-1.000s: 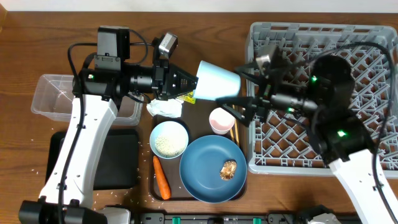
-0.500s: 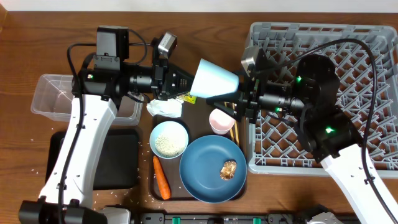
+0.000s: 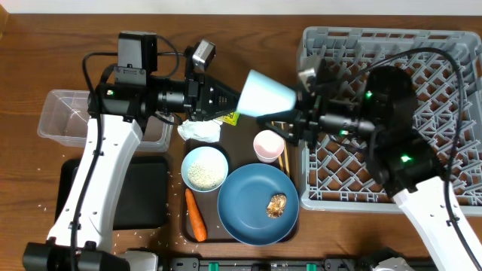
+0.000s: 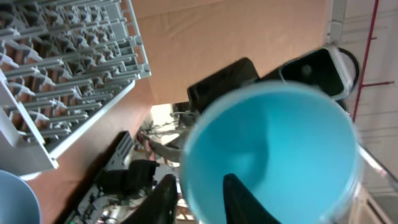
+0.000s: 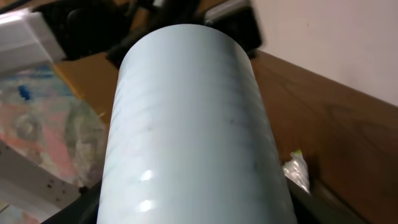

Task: Sort waste into correct bins and load items into the dishwasher rack
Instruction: 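Carry light-blue cup with right gripper into rack, place upside down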

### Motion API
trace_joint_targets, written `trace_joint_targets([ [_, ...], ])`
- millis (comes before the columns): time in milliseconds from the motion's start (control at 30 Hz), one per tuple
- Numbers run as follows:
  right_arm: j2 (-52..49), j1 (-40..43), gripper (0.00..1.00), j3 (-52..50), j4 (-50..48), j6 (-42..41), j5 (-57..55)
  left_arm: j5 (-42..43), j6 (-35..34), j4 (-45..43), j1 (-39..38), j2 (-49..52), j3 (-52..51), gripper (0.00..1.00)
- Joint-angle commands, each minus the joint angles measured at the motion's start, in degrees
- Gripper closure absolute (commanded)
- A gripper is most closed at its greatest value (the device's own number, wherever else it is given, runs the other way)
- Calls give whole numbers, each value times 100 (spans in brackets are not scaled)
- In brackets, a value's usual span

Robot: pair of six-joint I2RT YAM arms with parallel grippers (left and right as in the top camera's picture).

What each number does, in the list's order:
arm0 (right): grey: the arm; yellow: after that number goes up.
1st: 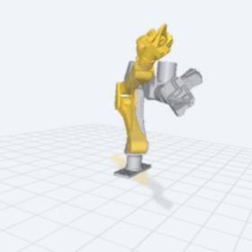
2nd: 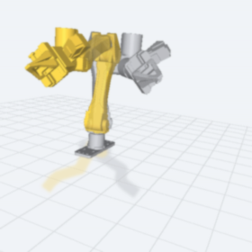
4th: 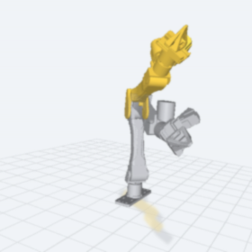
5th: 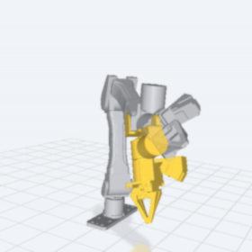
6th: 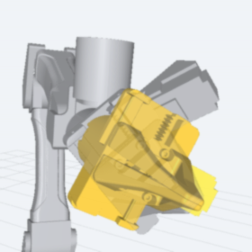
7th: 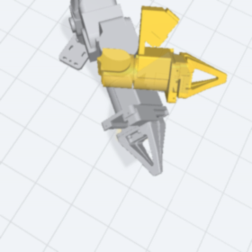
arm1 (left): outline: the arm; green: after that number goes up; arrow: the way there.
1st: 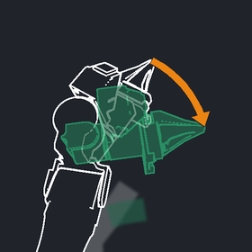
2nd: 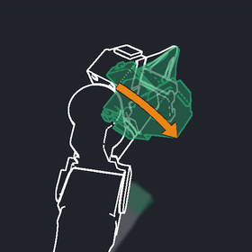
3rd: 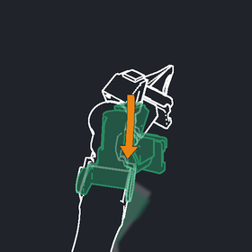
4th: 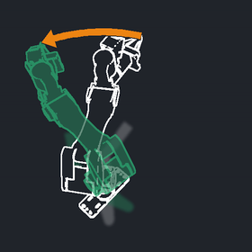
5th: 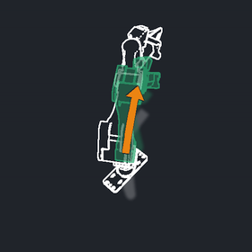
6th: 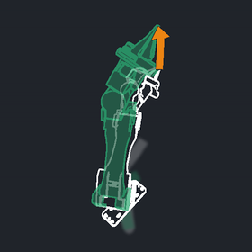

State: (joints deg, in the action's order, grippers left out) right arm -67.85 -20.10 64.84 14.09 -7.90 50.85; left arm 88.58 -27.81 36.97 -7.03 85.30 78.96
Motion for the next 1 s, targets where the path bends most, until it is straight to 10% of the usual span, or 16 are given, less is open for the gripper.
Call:
trace_joint_targets([
  [0, 234, 378, 48, 101, 258, 267, -136, 140, -20, -24, -11, -35, 94, 65],
  [567, 1707, 2669, 43, 103, 4258, -1027, -4522, 138, -61, -24, -11, -35, 94, 63],
  [967, 1567, 4992, 42, 107, 5029, -1515, -5412, 138, -59, -22, -11, -35, 94, 63],
])
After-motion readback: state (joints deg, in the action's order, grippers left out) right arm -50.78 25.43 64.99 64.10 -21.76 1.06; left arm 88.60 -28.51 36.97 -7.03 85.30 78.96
